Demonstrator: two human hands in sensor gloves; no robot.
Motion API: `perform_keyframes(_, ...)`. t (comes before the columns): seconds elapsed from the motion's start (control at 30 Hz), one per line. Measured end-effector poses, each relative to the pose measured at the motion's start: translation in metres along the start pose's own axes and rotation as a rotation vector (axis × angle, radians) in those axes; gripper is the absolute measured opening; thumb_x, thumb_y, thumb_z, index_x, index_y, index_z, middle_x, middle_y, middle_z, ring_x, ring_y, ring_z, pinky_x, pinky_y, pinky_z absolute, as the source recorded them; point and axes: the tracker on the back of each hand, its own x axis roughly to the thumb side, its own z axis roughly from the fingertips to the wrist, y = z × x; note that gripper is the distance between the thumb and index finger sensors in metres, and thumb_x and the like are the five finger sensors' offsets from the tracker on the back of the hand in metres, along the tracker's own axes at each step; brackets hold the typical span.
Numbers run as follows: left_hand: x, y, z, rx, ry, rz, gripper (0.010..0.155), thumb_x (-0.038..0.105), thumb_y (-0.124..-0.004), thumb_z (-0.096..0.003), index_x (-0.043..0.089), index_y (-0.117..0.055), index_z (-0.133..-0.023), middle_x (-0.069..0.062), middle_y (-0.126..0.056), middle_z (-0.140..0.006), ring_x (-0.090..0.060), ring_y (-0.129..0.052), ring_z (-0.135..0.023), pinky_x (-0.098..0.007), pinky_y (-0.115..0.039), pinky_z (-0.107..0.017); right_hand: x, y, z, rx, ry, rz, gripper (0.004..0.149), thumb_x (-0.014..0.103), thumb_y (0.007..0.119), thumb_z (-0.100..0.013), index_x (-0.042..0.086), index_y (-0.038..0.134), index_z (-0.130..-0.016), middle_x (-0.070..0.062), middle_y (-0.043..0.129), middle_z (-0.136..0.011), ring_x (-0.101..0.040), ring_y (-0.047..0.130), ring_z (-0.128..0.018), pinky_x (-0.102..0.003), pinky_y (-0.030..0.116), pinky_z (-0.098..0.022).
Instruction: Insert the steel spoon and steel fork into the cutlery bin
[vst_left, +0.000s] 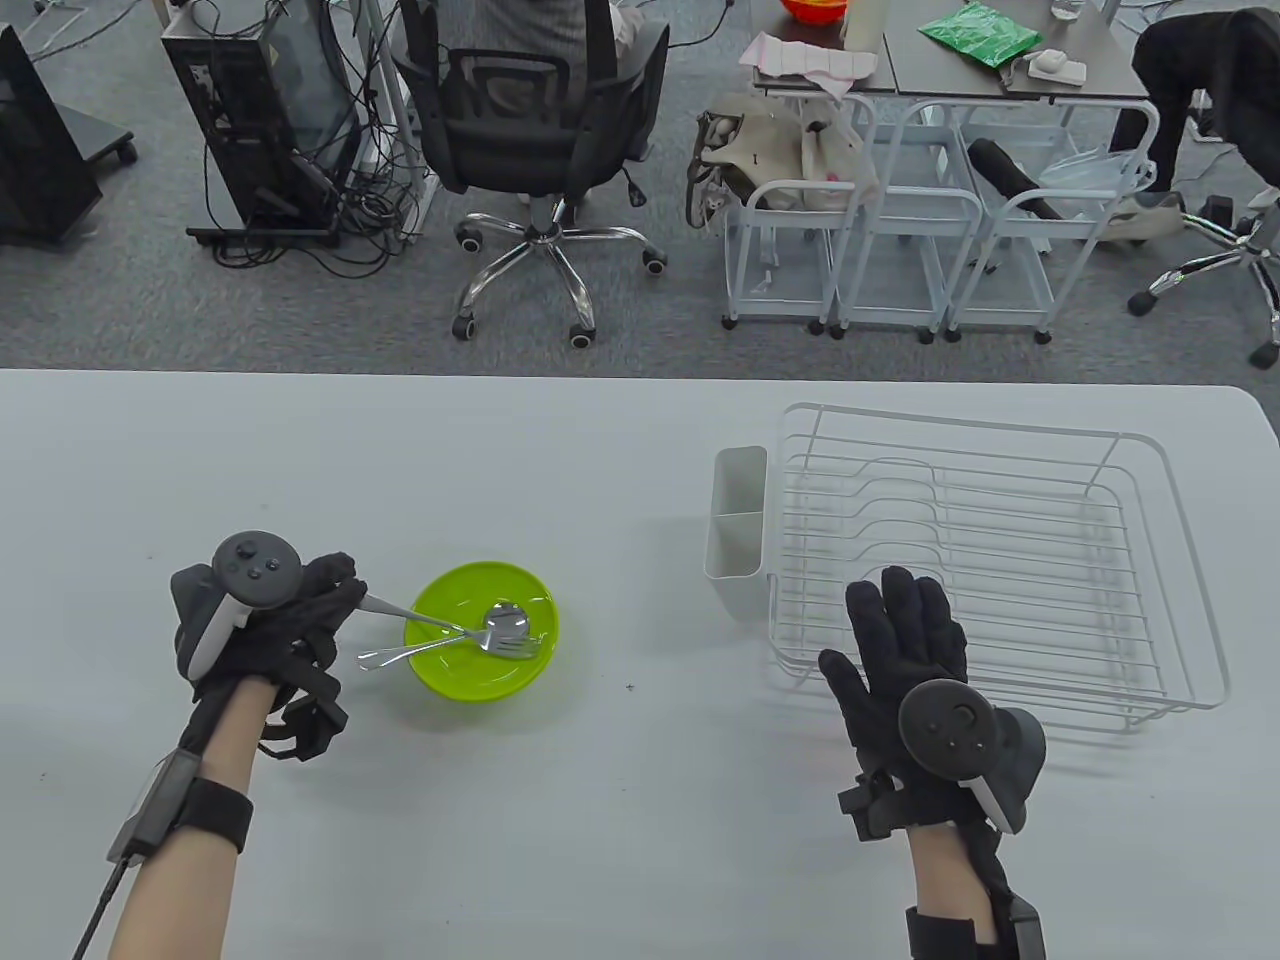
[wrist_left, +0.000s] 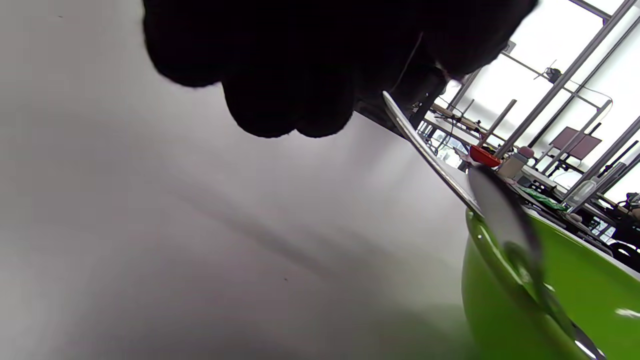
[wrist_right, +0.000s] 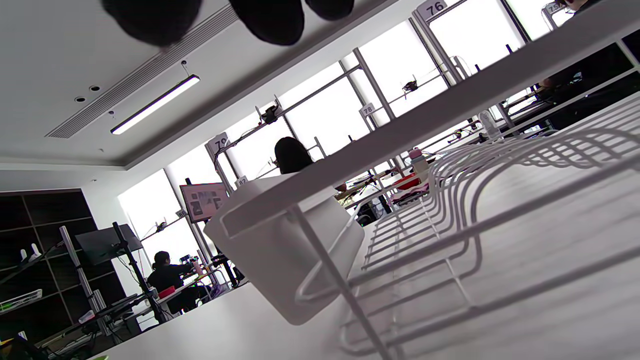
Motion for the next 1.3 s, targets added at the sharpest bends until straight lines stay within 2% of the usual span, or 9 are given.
perform_keyframes(0.2,0.002,-0.009,-0.009,-0.13,0.057,0.064,0.059,0.053,-0.064,-0.0547,0.027,-0.071,-0.107,-0.005,-0.094,-0.091,-0.026,-0.095,-0.068,-0.033,-0.085,-0.045,0.0,0.0,0.0,0.008,0.002,-0.005,0.07,0.051,0.066,-0.049,0.021,0.053,-0.112,-0.011,0.038,-0.119,-0.04,0.027,-0.111,-0.061,0.032,-0.073)
perform_keyframes(0.37,0.006,-0.009,-0.012,-0.138,0.064,0.073,0.053,0.049,-0.067,-0.0543,0.026,-0.078,-0.101,0.0,-0.1,-0.077,-0.02,-0.098,-0.055,-0.029,-0.087,-0.036,-0.001,0.0,-0.001,0.007,0.003,-0.01,0.07,0.051,0.066,-0.05,0.021,0.053,-0.112,-0.011,0.038,-0.119,-0.04,0.026,-0.111,-0.061,0.032,-0.073)
perform_keyframes(0.6,0.009,-0.002,-0.008,-0.112,0.077,0.149,0.043,0.041,-0.071,-0.0547,0.027,-0.087,-0.091,0.004,-0.105,-0.068,-0.018,-0.102,-0.049,-0.027,-0.089,-0.032,0.001,0.0,0.0,0.008,-0.002,-0.024,0.071,0.051,0.065,-0.05,0.021,0.052,-0.112,-0.011,0.038,-0.119,-0.04,0.026,-0.111,-0.062,0.032,-0.073)
perform_keyframes(0.8,0.016,0.014,0.0,-0.094,0.033,0.23,0.04,0.04,-0.074,-0.0533,0.024,-0.09,-0.087,0.006,-0.107,-0.066,-0.017,-0.105,-0.046,-0.027,-0.093,-0.031,-0.001,0.0,-0.001,0.007,0.004,-0.032,0.071,0.051,0.065,-0.05,0.021,0.052,-0.112,-0.011,0.037,-0.119,-0.04,0.026,-0.111,-0.062,0.032,-0.073)
perform_keyframes(1.03,0.04,0.043,0.022,0.013,-0.074,0.286,0.04,0.041,-0.075,-0.0529,0.025,-0.09,-0.086,0.006,-0.108,-0.067,-0.017,-0.106,-0.047,-0.026,-0.093,-0.031,-0.002,-0.001,0.0,0.004,0.008,-0.039,0.071,0.051,0.065,-0.05,0.021,0.052,-0.112,-0.012,0.037,-0.119,-0.04,0.026,-0.111,-0.062,0.032,-0.073)
perform_keyframes(1.13,0.062,0.055,0.035,0.095,-0.135,0.324,0.04,0.041,-0.077,-0.0522,0.025,-0.09,-0.087,0.006,-0.108,-0.068,-0.017,-0.107,-0.047,-0.026,-0.094,-0.032,-0.002,-0.001,0.0,0.002,0.008,-0.042,0.071,0.051,0.065,-0.05,0.021,0.052,-0.112,-0.011,0.038,-0.119,-0.04,0.026,-0.111,-0.062,0.032,-0.073)
perform_keyframes(1.3,0.105,0.064,0.049,0.17,-0.217,0.365,0.04,0.042,-0.082,-0.0495,0.025,-0.091,-0.085,0.007,-0.109,-0.068,-0.015,-0.108,-0.047,-0.026,-0.095,-0.032,-0.003,-0.001,0.0,0.001,0.008,-0.049,0.071,0.051,0.065,-0.05,0.021,0.052,-0.112,-0.011,0.038,-0.119,-0.04,0.026,-0.111,-0.062,0.032,-0.073)
